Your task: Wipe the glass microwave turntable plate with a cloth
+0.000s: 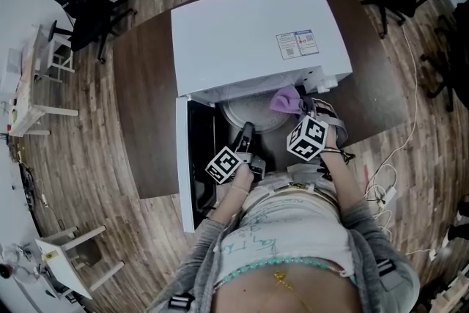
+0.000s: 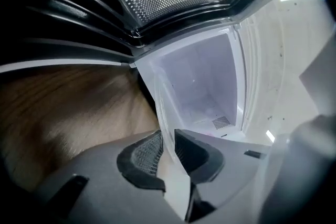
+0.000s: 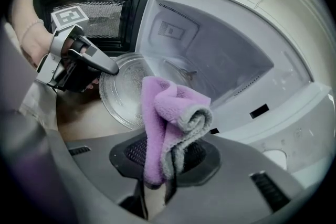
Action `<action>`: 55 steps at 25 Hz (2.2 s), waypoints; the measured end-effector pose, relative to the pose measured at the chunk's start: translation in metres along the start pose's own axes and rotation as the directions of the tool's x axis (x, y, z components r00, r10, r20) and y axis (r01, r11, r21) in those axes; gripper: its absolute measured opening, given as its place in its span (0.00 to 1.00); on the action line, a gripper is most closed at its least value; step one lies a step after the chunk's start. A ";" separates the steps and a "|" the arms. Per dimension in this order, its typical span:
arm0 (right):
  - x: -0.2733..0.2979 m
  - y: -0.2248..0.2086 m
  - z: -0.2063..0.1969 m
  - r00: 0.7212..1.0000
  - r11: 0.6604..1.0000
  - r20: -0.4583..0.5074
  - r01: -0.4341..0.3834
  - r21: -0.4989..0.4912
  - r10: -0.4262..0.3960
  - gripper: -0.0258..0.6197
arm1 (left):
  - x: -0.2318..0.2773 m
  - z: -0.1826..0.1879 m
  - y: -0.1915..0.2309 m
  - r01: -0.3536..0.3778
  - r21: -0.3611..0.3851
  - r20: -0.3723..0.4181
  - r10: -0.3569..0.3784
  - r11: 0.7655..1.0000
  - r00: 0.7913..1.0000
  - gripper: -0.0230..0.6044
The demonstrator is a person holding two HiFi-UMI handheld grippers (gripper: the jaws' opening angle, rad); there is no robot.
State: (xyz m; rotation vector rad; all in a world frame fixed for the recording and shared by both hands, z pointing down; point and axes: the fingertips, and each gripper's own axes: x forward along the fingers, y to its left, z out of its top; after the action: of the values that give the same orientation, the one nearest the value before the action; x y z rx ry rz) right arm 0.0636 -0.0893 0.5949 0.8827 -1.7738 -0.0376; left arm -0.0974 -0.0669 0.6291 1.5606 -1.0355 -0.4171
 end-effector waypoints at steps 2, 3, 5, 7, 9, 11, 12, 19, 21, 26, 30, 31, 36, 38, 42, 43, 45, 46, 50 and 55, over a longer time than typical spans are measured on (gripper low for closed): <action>-0.001 -0.001 -0.002 1.000 1.000 -0.008 0.004 -0.003 -0.004 0.21 | 0.001 0.001 0.000 -0.004 0.002 0.001 0.004 1.000 1.000 0.16; -0.001 -0.001 -0.003 1.000 1.000 -0.012 0.005 -0.005 -0.005 0.21 | 0.001 0.003 -0.001 -0.003 0.003 0.004 0.003 1.000 1.000 0.16; -0.001 -0.001 -0.005 1.000 1.000 -0.018 0.005 -0.004 -0.005 0.21 | 0.002 0.006 -0.004 0.001 0.008 0.009 -0.001 1.000 1.000 0.16; -0.002 -0.002 -0.007 1.000 1.000 -0.023 0.004 0.002 -0.004 0.21 | 0.004 0.010 -0.006 -0.002 0.009 0.014 0.002 1.000 1.000 0.16; -0.003 -0.002 -0.010 1.000 1.000 -0.026 0.002 0.013 -0.002 0.21 | 0.005 0.011 -0.005 -0.005 0.004 0.014 0.005 1.000 1.000 0.16; -0.003 -0.001 -0.012 1.000 1.000 -0.027 -0.001 0.025 0.002 0.21 | 0.006 0.012 -0.006 -0.003 -0.005 0.019 0.003 1.000 1.000 0.16; -0.004 -0.001 -0.012 1.000 0.999 -0.026 -0.003 0.033 0.004 0.21 | 0.006 0.014 -0.007 -0.002 -0.007 0.021 0.003 1.000 1.000 0.15; -0.003 -0.001 -0.017 0.999 0.999 -0.033 -0.005 0.051 0.007 0.21 | 0.019 0.029 -0.016 0.014 0.012 0.028 -0.014 1.000 1.000 0.14; -0.004 0.000 -0.019 0.999 0.998 -0.035 -0.006 0.056 0.008 0.21 | 0.023 0.034 -0.017 0.012 0.004 0.030 -0.012 1.000 0.999 0.14; -0.005 -0.001 -0.021 0.999 0.998 -0.032 -0.001 0.059 0.003 0.21 | 0.031 0.039 -0.015 0.013 -0.026 0.034 -0.012 1.000 0.999 0.14; -0.006 0.000 -0.023 0.999 0.998 -0.033 -0.003 0.056 0.005 0.21 | 0.044 0.044 -0.021 0.020 -0.027 0.044 -0.019 0.999 0.999 0.14; -0.006 0.001 -0.023 0.999 0.998 -0.034 -0.005 0.056 0.007 0.21 | 0.048 0.045 -0.022 0.019 -0.026 0.045 -0.018 0.999 0.999 0.14; -0.006 0.001 -0.025 0.999 0.998 -0.035 -0.006 0.057 0.008 0.21 | 0.057 0.049 -0.020 0.014 -0.040 0.054 -0.012 0.999 0.998 0.14; -0.007 -0.002 -0.026 0.999 0.998 -0.036 -0.001 0.065 0.003 0.21 | 0.059 0.051 -0.021 0.014 -0.042 0.057 -0.012 0.999 0.998 0.14; -0.006 -0.004 -0.027 0.999 0.997 -0.038 -0.001 0.077 0.004 0.21 | 0.065 0.055 -0.022 0.013 -0.041 0.056 -0.011 0.999 0.998 0.14; -0.006 -0.004 -0.027 0.999 0.997 -0.039 -0.002 0.077 0.005 0.21 | 0.067 0.056 -0.023 0.012 -0.040 0.058 -0.010 0.999 0.998 0.14; -0.006 -0.004 -0.027 0.999 0.997 -0.042 -0.002 0.074 0.005 0.21 | 0.071 0.059 -0.024 0.010 -0.038 0.061 -0.007 0.999 0.998 0.14; -0.006 -0.004 -0.026 0.999 0.997 -0.042 -0.002 0.071 0.005 0.21 | 0.073 0.061 -0.025 0.009 -0.038 0.063 -0.007 0.999 0.998 0.14; -0.005 -0.002 -0.028 0.999 0.998 -0.050 -0.004 0.064 0.007 0.21 | 0.081 0.068 -0.027 0.001 -0.042 0.068 0.002 0.999 0.998 0.13; -0.005 -0.005 -0.031 0.998 0.997 -0.057 0.000 0.081 0.005 0.21 | 0.086 0.070 -0.022 -0.018 -0.068 0.062 0.022 0.997 0.998 0.13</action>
State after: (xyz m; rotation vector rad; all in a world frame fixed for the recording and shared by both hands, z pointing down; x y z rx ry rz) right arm 0.0926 -0.0785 0.6010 0.9308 -1.7329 0.0605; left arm -0.0939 -0.1783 0.6130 1.4834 -1.0741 -0.4856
